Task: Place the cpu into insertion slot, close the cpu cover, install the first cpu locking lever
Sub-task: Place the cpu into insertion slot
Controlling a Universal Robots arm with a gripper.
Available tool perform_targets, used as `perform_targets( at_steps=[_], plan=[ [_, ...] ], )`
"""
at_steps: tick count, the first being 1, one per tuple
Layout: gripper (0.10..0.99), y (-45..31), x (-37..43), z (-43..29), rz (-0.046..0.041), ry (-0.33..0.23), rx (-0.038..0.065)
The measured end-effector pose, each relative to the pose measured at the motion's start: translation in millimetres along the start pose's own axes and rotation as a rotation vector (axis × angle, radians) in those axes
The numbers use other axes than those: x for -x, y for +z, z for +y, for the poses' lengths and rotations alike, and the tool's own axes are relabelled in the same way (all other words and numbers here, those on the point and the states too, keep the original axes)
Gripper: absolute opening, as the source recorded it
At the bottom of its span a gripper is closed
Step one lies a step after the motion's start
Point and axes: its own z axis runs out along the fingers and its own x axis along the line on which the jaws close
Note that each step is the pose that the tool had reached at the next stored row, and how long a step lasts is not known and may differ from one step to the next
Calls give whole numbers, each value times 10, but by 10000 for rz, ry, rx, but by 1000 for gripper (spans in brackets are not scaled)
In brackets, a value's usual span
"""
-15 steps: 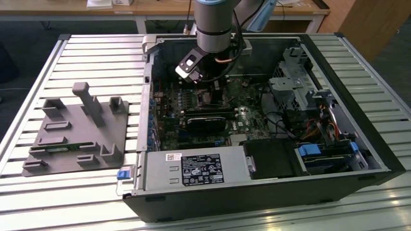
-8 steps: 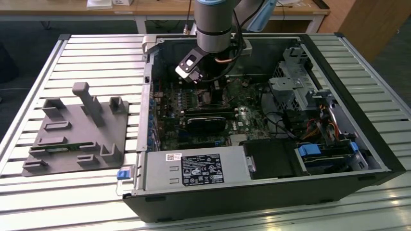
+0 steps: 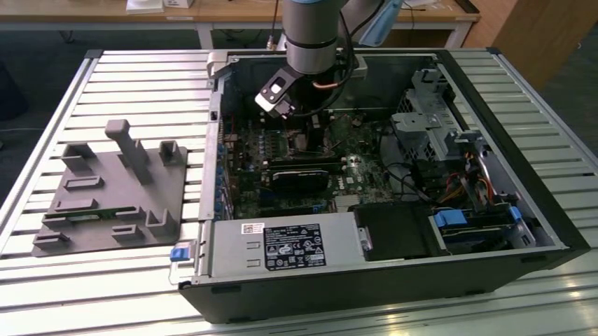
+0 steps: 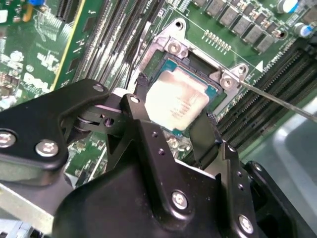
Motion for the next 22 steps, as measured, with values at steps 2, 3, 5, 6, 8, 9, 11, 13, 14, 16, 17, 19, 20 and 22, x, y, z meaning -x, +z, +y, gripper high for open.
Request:
perform_targets(
  at_steps=[2,3,5,6,8,9,11,13,14,16,17,19,20,22],
  plan=[
    [604,-49,2,3,-1,0,0],
    [604,-67,3,4,0,0,-1],
    [475,-79,11,5,1,-1,0],
    [475,-81,16,5,1,0,-1],
    [361,-82,24,5,6,0,-2],
    [361,-83,24,5,9,2,-3],
    [243,-87,25,5,9,1,-5],
    [184,-95,25,6,9,0,-4],
    [125,-99,25,6,9,1,-4],
    [125,-105,25,7,10,1,-4],
    [106,-108,25,7,10,1,-4],
    [106,-111,25,7,12,1,-3],
    [106,-112,25,7,14,1,-2],
    [106,-114,26,7,11,1,-4]
  ],
)
